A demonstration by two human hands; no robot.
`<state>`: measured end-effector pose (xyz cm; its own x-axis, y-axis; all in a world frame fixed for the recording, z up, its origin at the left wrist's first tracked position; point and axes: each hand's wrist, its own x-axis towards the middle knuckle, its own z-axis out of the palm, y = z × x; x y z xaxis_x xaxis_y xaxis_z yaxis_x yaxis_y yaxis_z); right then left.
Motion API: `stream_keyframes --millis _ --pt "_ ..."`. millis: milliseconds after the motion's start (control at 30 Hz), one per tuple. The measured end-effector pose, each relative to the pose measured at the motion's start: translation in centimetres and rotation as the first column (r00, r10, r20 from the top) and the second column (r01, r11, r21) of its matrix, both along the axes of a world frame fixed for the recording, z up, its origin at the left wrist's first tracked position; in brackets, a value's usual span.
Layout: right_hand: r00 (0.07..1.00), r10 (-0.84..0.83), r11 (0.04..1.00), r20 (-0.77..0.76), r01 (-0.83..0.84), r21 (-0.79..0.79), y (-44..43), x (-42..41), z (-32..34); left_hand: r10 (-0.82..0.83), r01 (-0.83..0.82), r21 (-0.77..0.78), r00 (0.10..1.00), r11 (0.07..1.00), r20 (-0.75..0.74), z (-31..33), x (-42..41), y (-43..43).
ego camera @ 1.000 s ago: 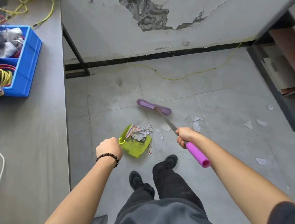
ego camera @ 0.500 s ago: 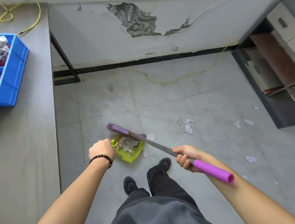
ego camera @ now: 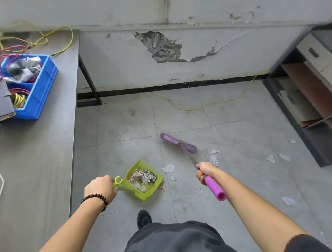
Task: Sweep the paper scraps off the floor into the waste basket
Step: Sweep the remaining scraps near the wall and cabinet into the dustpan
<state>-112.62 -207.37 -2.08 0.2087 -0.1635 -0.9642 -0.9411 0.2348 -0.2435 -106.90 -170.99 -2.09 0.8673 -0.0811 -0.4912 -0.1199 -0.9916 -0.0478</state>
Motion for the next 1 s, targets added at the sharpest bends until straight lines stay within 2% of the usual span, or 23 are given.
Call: stream_keyframes --millis 133,433,633,767,933,1000 --pt "0.989 0.146 0.983 0.021 -0.143 -0.114 -1.8 -2.0 -1.9 0.053 -0.053 0.013 0.999 0.999 -0.001 0.7 -4.0 -0.1" --pt "0.988 0.152 0.979 -0.028 -0.154 -0.136 -6.3 -10.4 -6.1 0.127 -0.128 0.052 0.992 0.99 0.022 2.1 -14.3 -3.6" --pt "0.92 0.392 0.879 -0.003 -0.375 -0.294 -2.7 -14.6 -6.3 0.112 -0.111 0.05 0.994 0.993 -0.016 1.9 -18.3 -4.9" --pt "0.903 0.43 0.882 -0.002 -0.42 -0.215 0.9 -18.9 -5.0 0.064 -0.058 0.056 0.992 0.997 -0.106 -0.1 -20.0 -6.0" --pt "0.881 0.472 0.882 -0.031 -0.471 0.034 3.6 -23.6 -1.8 0.037 -0.034 0.04 0.995 0.999 -0.093 -1.5 -21.7 -5.7" --pt "0.898 0.436 0.892 -0.062 -0.423 0.159 3.3 -23.6 0.1 0.029 -0.026 0.035 0.997 0.999 -0.076 -1.7 -22.1 -4.6"
